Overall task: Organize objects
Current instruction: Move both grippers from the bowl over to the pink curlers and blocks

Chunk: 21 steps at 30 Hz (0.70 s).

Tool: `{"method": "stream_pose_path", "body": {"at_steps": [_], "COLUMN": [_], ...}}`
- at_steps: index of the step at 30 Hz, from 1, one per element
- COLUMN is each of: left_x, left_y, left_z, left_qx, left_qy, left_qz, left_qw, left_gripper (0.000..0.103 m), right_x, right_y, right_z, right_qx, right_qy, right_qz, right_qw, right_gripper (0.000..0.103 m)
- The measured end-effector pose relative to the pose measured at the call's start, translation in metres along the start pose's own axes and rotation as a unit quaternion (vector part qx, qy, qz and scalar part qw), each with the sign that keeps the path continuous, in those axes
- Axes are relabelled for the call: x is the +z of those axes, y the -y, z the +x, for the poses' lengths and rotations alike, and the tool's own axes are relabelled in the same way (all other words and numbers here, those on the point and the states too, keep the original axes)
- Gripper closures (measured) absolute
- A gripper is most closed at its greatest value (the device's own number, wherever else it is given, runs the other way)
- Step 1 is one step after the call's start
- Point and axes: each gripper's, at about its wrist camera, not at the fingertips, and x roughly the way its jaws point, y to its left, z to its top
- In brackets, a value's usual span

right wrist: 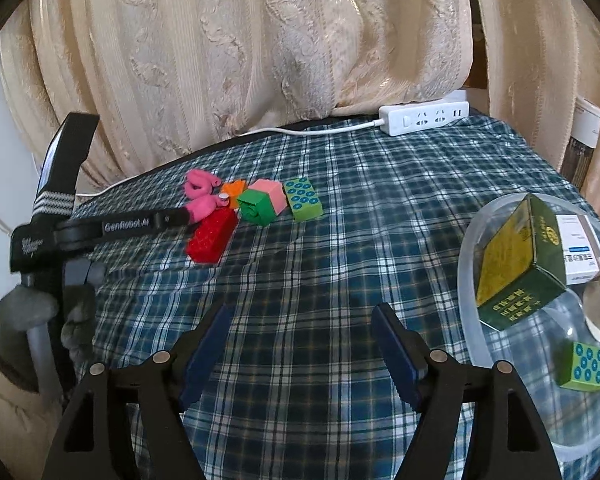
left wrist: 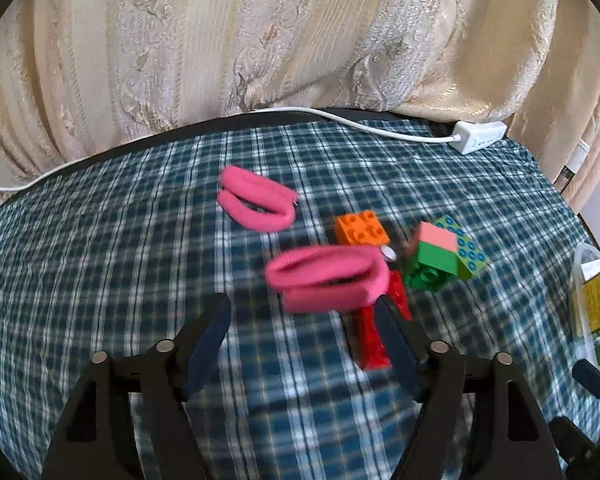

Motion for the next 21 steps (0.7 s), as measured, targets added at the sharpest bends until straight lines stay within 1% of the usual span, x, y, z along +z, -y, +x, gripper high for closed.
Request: {"method": "stream_pose_path", "body": {"at_steps": [3,7,11,14,18,21], "left_x": [0.006,0.012,0.019,0.024,0.03,0.034], "left_y": [-0.004,-0.005,0.002,0.003,-0.002,-0.007], "left_z": [0.008,0.015,0.021,0.026,0.032,0.036], "left_qx": [0.001,-0.002,-0.008,-0.022,-0.049,-0.064], "left_qy": [0.001,0.008,0.014,0.017,0.008,0.006], "left_qz": [0.008,0.018,0.037,0.048,0.045,0.043], "left_qw": [1.0,0.9998,0.9992,0.9985,0.9978,0.997], "left_gripper": [0.027,0.024,0.024,0.024,0.024,0.021], "right_x": [0.0,0.002,0.003,0.003,0.002,0.004], "right_y": [-0.001,-0.004,-0.008,-0.009,-0.009,-0.009], "right_z": [0.005,0.011,0.017,0.02,0.023,0.025], "right_qx": [0.001,0.003,0.006,0.006,0.004,0.002], "right_qy": [-0.006,-0.012,-0.018,-0.022,-0.025,-0.029], "right_qz": [0.0,-0.001,-0.002,-0.003,0.0,0.001], "right_qw": [1.0,1.0,1.0,1.0,1.0,1.0], "right_gripper": [0.025,0.025,0.025,0.025,0.025,0.025]}}
